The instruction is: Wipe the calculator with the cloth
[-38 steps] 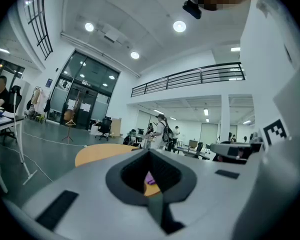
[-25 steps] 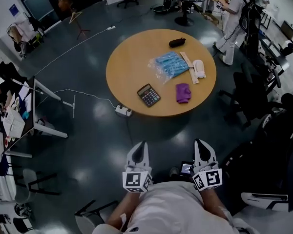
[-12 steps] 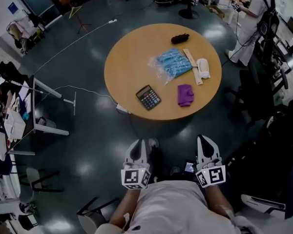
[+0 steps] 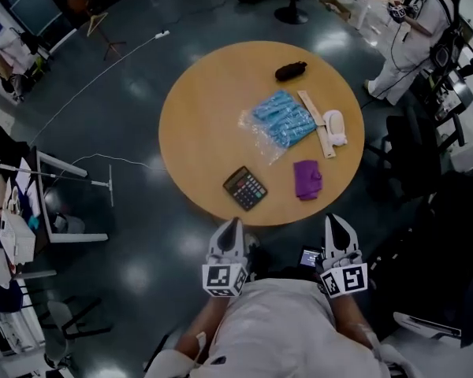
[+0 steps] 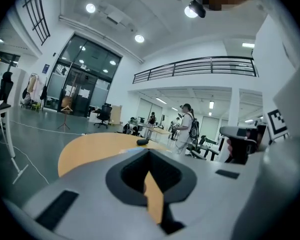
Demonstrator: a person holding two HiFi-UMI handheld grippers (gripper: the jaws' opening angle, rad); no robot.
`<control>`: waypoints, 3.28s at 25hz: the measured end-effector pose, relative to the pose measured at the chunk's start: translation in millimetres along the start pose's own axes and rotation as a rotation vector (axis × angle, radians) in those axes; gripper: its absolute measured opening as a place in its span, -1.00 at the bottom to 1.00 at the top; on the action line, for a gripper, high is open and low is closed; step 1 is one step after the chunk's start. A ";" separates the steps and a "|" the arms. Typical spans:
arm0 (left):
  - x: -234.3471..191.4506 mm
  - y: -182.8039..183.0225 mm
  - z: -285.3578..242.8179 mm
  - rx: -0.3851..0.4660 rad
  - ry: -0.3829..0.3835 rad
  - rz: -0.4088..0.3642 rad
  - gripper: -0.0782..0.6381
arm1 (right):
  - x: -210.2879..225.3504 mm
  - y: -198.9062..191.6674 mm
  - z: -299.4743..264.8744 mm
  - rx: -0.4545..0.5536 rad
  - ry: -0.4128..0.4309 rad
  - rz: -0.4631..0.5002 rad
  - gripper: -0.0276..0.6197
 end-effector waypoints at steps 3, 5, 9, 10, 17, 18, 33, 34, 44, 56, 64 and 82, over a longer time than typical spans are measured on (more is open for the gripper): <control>-15.5 6.3 -22.3 -0.017 -0.031 0.007 -0.76 | 1.8 2.4 -28.8 -0.002 -0.019 -0.010 -0.87; -25.9 4.6 -34.8 -0.037 -0.033 0.011 -0.76 | 3.8 4.1 -45.3 -0.007 -0.023 -0.012 -0.87; -47.7 -12.8 -61.1 -0.101 -0.031 -0.021 -0.76 | 6.6 1.6 -71.6 -0.022 -0.003 -0.020 -0.87; -53.1 -18.3 -68.4 -0.119 -0.034 -0.034 -0.76 | 7.3 1.4 -77.2 -0.025 0.005 -0.020 -0.87; -120.8 -94.7 -117.7 -0.342 -0.076 0.088 -0.65 | 11.8 -5.4 -105.1 -0.046 0.051 -0.022 -0.87; -131.6 -109.0 -125.9 -0.386 -0.086 0.107 -0.51 | 14.2 -7.1 -107.2 -0.050 0.051 -0.023 -0.87; -166.3 -180.3 -195.6 -0.675 -0.210 0.158 -0.28 | 42.2 -33.3 -103.0 -0.140 0.000 -0.053 -0.87; -165.5 -180.8 -197.2 -0.673 -0.210 0.174 -0.28 | 43.4 -33.7 -103.1 -0.142 -0.002 -0.053 -0.87; -155.2 -172.2 -193.2 -0.639 -0.240 0.207 -0.56 | 49.2 -33.7 -109.8 -0.138 0.005 -0.059 -0.87; -134.4 -154.0 -151.9 -0.448 -0.142 0.530 -0.66 | 68.7 -47.7 -115.7 -0.150 -0.030 -0.059 -0.87; -96.3 -88.8 -126.0 -0.301 -0.175 0.538 -0.66 | 116.2 -167.2 -139.1 -0.542 -0.050 -0.019 -0.86; -62.3 -0.8 -114.0 -0.114 -0.146 0.556 -0.66 | 115.4 -333.8 -155.8 -1.134 -0.036 0.021 -0.17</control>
Point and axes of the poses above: the fingertips, and each gripper's own axes: z backward along the fingers, x to its right, y out of its top, the point moved 2 cm from there along z, backward along the fingers, and after that the axes turned 4 degrees about z, right-handed, at the moved point
